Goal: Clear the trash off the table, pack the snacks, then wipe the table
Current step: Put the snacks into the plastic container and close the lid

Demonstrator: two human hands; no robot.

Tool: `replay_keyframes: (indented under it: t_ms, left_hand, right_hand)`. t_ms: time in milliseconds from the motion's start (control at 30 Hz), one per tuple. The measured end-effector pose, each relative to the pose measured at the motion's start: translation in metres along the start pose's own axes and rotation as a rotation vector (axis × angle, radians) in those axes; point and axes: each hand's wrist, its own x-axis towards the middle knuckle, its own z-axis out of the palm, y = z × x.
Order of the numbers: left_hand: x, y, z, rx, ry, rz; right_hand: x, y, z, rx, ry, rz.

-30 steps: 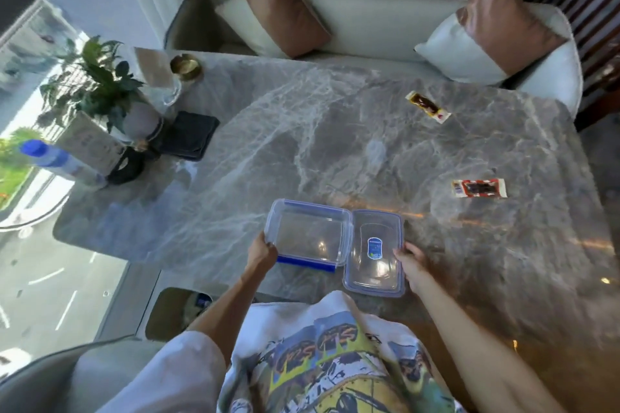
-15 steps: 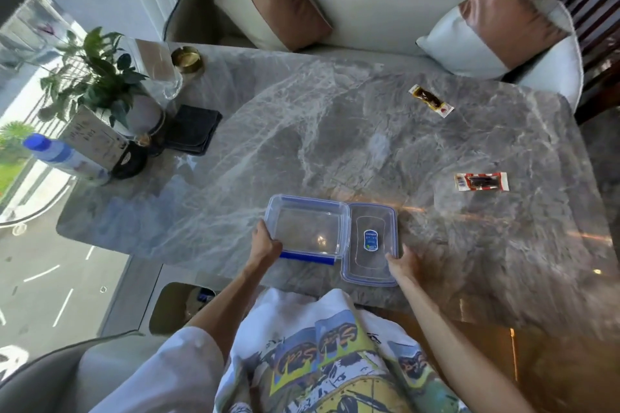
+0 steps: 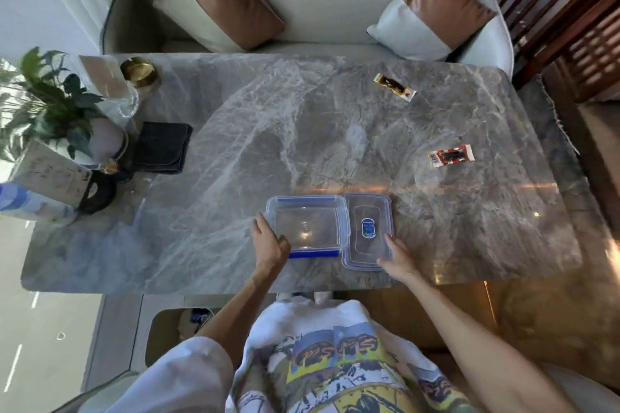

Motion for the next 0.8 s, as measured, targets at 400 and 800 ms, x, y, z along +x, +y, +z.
replay_keyframes:
  t_ms: [400, 800]
  left_hand:
    - [0.013, -0.019, -0.008, 0.502, -0.254, 0.162]
    - [0.068, 0.134, 0.032, 0.714, -0.019, 0.452]
  right_hand:
    - [-0.015, -0.003, 0.034, -0.245, 0.008, -0.071]
    - [0.027, 0.015, -0.131, -0.042, 0.486, -0.223]
